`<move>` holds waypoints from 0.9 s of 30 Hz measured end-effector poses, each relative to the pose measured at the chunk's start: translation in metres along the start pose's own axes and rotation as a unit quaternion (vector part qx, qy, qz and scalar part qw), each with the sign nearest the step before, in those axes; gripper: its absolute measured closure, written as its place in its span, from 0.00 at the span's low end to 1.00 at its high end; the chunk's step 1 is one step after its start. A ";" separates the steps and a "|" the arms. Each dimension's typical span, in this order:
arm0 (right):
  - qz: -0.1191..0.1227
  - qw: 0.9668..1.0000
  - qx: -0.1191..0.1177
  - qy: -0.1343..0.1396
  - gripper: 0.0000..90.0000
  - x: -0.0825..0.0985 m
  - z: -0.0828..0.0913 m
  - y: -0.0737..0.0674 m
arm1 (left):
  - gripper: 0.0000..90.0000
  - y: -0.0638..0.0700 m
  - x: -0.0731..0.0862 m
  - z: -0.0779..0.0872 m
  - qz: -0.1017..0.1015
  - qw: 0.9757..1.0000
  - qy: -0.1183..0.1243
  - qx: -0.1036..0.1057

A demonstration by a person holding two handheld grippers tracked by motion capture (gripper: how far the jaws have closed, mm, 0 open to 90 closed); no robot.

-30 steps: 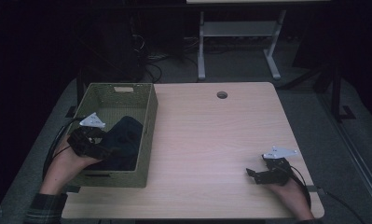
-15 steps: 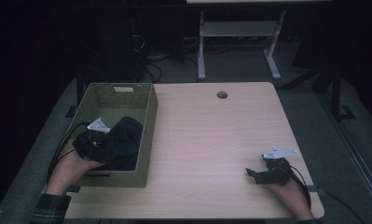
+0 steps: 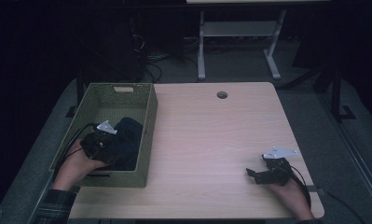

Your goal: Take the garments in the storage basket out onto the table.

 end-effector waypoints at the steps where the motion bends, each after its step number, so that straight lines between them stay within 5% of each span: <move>1: 0.000 1.000 0.000 0.000 0.13 0.000 0.000 0.000 | 0.16 0.000 0.000 -0.002 0.002 1.000 -0.002 0.002; 11: -0.001 1.000 0.000 0.000 0.13 0.000 0.000 0.000 | 0.41 -0.002 0.002 -0.009 0.010 0.999 -0.032 0.036; 20: 0.000 1.000 0.000 0.000 0.13 0.000 0.000 0.000 | 0.70 -0.005 0.003 -0.008 0.017 0.998 -0.052 0.042; 27: 0.000 1.000 0.000 0.000 0.13 0.000 0.000 0.000 | 0.76 -0.007 0.002 -0.003 0.014 0.997 -0.057 0.042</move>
Point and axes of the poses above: each handheld gripper's, and its own axes: z roughly backward along the jaws, x roughly out of its underside, y roughly to its right, the point moved 5 cm from there along -z, roughly forward along the jaws, and after that the axes turned 4 degrees about -x, right-handed, at the moved point
